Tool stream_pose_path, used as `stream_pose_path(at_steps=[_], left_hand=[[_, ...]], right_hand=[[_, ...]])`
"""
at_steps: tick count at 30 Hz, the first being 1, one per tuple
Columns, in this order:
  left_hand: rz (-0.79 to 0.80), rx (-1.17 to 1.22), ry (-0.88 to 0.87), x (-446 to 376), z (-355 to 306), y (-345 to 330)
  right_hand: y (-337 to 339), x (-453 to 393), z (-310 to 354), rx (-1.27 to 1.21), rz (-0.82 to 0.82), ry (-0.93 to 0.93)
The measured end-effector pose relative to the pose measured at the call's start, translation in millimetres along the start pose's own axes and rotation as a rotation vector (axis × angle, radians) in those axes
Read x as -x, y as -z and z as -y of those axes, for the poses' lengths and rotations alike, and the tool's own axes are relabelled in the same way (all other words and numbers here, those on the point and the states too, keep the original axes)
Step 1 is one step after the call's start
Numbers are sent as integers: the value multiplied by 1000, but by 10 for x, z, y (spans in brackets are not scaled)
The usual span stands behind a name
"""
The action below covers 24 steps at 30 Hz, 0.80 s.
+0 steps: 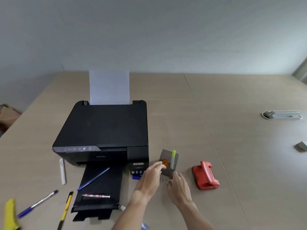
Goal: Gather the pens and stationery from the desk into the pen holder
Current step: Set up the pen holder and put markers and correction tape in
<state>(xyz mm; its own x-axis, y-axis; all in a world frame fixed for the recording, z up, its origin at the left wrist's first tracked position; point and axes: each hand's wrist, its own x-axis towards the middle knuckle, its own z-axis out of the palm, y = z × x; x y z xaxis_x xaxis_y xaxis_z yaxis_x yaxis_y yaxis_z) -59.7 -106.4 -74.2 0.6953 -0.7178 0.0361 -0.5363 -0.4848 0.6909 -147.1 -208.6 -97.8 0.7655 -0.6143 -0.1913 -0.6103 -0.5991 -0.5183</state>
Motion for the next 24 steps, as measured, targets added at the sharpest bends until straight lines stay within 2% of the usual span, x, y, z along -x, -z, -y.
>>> stream_pose_path(at_steps=[3,8,13,20,24], left_hand=[[-15,-9,-20,124,123,71],[35,-169,73,586,516,230],[238,-459,95,1103,696,257],[415,-685,159,1301,777,94],[439,-725,163,1227,739,74]], right_hand=[[-98,36,61,52,70,16],[-306,7,213,119,119,121],[-551,-51,358,227,139,201],[-680,89,287,345,180,134],[-645,217,165,364,174,105]])
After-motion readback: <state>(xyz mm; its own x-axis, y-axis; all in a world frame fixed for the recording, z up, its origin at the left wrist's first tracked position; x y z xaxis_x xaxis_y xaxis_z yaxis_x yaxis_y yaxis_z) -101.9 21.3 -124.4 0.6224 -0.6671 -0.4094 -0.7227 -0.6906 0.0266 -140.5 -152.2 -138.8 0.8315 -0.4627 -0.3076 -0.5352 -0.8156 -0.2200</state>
